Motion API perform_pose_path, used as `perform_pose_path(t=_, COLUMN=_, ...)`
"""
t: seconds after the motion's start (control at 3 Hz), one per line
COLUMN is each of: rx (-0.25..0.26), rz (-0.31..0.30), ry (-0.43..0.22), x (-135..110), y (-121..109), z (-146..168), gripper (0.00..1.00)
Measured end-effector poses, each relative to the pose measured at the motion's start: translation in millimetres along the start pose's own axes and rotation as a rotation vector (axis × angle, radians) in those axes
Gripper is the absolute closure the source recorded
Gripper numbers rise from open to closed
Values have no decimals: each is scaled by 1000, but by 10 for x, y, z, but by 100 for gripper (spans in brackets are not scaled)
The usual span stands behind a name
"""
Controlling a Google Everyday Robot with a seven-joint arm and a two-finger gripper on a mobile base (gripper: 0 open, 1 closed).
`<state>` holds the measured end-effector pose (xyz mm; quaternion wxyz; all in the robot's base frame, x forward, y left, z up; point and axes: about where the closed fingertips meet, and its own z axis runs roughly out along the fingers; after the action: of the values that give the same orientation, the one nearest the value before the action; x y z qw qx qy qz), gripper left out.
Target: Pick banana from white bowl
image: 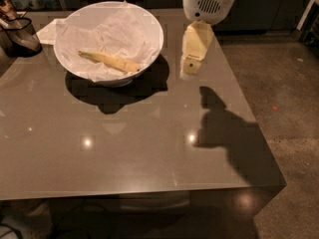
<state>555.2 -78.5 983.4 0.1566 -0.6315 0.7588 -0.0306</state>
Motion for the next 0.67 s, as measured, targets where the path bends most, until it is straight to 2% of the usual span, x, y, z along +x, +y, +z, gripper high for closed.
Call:
perform_pose_path(t=0.33, rx=-22, rz=55, ry=-36, x=-29, y=-68, z=80, gripper=0)
perform_pose_path(t=0.67, rx=-40, rz=107, ry=-91, x=-249, y=-258, z=148, gripper=0)
